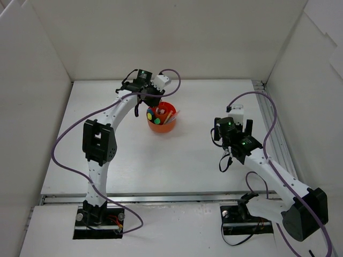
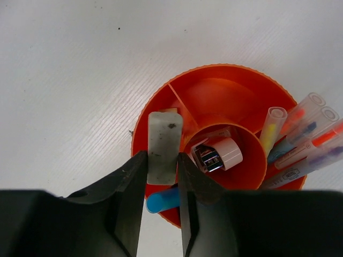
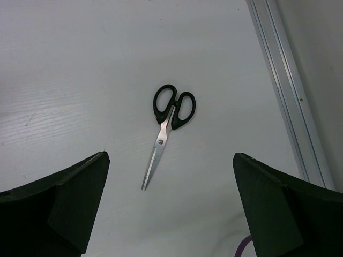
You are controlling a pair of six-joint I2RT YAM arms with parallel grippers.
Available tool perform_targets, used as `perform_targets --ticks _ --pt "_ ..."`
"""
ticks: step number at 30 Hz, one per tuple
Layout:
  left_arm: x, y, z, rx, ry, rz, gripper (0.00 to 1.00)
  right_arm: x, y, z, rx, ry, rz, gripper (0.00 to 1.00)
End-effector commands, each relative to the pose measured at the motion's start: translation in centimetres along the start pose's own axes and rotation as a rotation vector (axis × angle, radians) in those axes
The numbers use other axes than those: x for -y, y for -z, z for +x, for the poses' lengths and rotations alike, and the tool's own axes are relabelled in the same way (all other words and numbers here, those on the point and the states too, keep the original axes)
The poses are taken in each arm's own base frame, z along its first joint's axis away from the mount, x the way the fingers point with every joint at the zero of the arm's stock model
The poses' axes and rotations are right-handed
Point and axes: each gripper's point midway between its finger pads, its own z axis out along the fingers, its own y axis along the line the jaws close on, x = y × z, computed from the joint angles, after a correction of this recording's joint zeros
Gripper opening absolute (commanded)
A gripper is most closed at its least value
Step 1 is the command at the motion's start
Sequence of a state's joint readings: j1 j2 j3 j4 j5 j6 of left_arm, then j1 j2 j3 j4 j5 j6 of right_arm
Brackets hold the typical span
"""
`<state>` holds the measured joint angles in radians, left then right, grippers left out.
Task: Sort the stationery into containers
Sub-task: Place the stationery in the storage box.
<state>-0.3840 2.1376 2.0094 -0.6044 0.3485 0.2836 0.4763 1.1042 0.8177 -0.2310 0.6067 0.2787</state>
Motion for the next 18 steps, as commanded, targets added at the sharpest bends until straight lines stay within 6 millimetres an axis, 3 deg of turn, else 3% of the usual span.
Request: perform_targets --ticks 1,2,10,12,14,15,16,17,18 --pt "-1.3 2.9 -3.5 0.091 -0.026 -0.060 0.26 1.0 0.4 -1.9 0.053 -0.041 0.039 0.98" --pt "-1.3 3.0 -3.7 0.096 -0.030 -0.059 0.36 1.0 0.4 -2.0 0.054 -0.046 0.038 0.98" --pt "-1.0 3.8 -3.9 0.105 -0.031 -0.056 0.50 1.4 0.8 -2.1 0.067 -0.061 0.045 0.98" --pt "-1.0 4.6 -4.3 0.114 -0.032 -0.064 0.63 1.6 0.8 -2.1 0.070 -0.072 0.054 0.98" --pt "-0.8 5.9 -5.0 0.140 -0.030 -0.073 0.93 1.8 0.6 -1.9 0.066 -0.096 0.073 0.98" --pt "-0.8 6.5 -5.3 0.152 -0.029 -0.079 0.99 2.0 0.4 -1.7 0.058 -0.108 0.080 0.98" --pt "-0.6 7.0 -5.4 0.158 -0.019 -0.080 1.00 1.7 0.2 -1.4 0.040 -0.125 0.078 0.98" --pt "-0.5 8.9 -6.6 0.203 -0.023 -0.098 0.99 2.0 -0.2 -1.3 0.027 -0.150 0.090 0.98" --pt "-0.4 9.4 -6.2 0.203 -0.014 -0.105 0.99 2.2 -0.5 -1.0 0.007 -0.155 0.097 0.98"
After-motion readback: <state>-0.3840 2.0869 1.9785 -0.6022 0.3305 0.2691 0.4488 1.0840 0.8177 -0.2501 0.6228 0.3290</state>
